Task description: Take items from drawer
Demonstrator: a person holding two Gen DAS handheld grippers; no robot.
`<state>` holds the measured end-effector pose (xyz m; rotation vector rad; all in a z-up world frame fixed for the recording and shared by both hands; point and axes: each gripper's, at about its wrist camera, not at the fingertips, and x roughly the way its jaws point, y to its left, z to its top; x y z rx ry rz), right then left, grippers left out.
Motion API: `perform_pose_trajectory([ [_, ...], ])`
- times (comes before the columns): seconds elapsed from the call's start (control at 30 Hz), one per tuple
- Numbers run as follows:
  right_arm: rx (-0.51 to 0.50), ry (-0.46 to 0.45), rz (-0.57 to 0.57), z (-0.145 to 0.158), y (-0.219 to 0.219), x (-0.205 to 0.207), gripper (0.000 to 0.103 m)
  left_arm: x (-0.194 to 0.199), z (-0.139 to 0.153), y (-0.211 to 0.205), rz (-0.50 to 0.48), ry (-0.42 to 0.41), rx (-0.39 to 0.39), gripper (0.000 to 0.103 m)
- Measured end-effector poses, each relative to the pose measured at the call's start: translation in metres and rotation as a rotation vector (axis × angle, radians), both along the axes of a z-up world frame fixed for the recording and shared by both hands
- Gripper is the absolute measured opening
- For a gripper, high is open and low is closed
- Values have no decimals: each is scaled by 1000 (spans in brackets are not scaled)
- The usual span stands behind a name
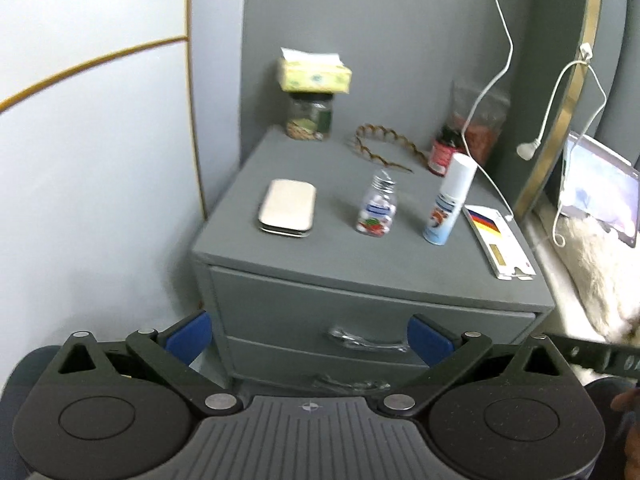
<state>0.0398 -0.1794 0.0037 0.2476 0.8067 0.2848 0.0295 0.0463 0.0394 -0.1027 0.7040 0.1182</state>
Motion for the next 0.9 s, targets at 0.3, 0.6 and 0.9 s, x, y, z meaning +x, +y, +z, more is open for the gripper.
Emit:
perform_pose_trajectory([
  [0.3, -120, -88, -42, 0, 9, -13, 84, -5, -14, 5, 4, -7, 85, 103],
  [0.6, -105, -73, -73, -5, 2, -6, 84, -2, -15, -10, -54, 23, 67, 103],
  [0.9, -220, -94, 26, -9, 31, -11, 84, -3, -22, -18, -58, 52, 101, 103],
])
